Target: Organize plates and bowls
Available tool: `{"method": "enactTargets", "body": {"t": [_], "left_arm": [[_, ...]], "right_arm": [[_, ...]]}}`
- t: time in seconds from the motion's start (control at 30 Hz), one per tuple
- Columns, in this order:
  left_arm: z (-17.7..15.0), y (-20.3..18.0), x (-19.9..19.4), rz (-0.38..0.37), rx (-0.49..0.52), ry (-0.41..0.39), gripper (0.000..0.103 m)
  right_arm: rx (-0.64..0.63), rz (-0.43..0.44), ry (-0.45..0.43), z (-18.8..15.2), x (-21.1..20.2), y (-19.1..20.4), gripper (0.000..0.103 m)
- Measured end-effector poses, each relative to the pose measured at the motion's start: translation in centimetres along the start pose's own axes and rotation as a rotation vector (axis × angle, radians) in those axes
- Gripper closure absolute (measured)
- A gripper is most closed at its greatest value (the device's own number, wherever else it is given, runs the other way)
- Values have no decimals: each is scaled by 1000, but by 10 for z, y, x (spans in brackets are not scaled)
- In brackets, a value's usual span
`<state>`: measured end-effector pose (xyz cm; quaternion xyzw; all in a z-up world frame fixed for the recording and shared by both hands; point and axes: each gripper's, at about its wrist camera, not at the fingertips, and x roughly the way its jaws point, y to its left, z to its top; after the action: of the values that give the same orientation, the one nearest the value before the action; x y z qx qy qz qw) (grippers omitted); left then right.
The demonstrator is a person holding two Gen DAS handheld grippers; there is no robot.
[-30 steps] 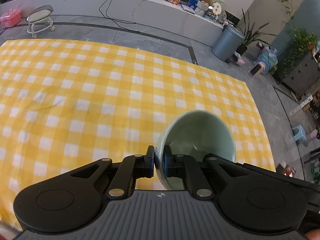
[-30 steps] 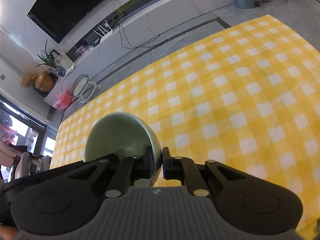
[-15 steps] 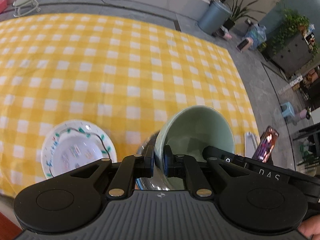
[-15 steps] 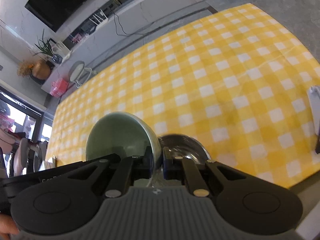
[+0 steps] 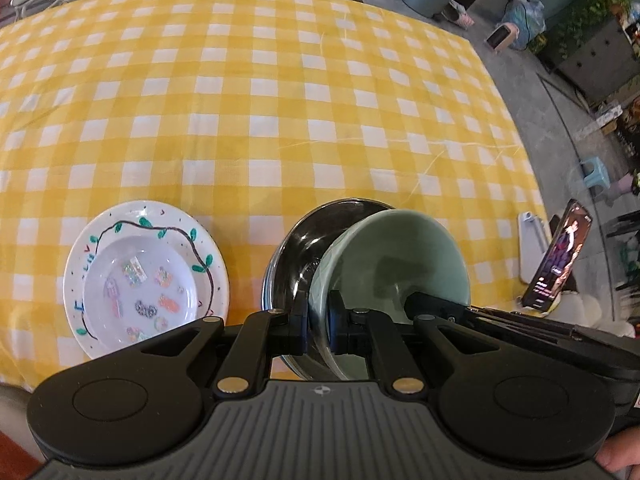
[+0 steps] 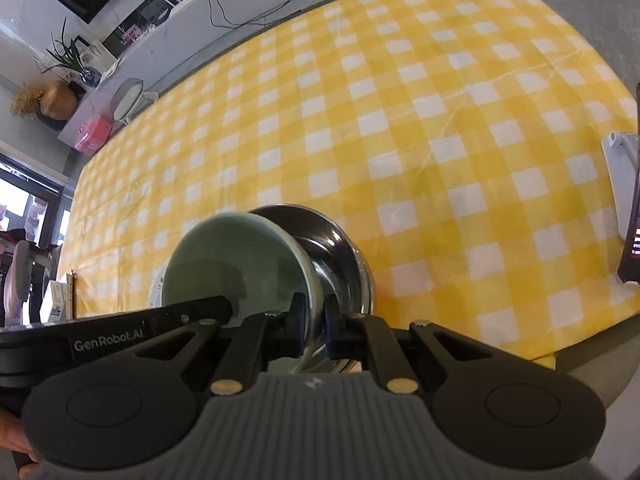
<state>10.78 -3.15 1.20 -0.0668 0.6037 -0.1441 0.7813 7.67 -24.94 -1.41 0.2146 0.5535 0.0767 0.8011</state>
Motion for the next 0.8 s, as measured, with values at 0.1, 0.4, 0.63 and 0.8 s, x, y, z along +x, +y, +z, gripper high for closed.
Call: {"method": "enactTargets", "body": {"t": [0.1,0.4,0.63,0.8], "left_arm": [[2,-2,3,21,20,3,93],[8,-9,12,86,123,1,93],[11,-13,15,119,169,34,93],[14,-12,16,106,174,61,92]], "right_arm": [[-4,-3,9,2,6,-1,97],[-69,-42,20,8,16,8,97],[-113,-81,46,11,23,16,97],[-131,-94,59,15,23,18,97]]}}
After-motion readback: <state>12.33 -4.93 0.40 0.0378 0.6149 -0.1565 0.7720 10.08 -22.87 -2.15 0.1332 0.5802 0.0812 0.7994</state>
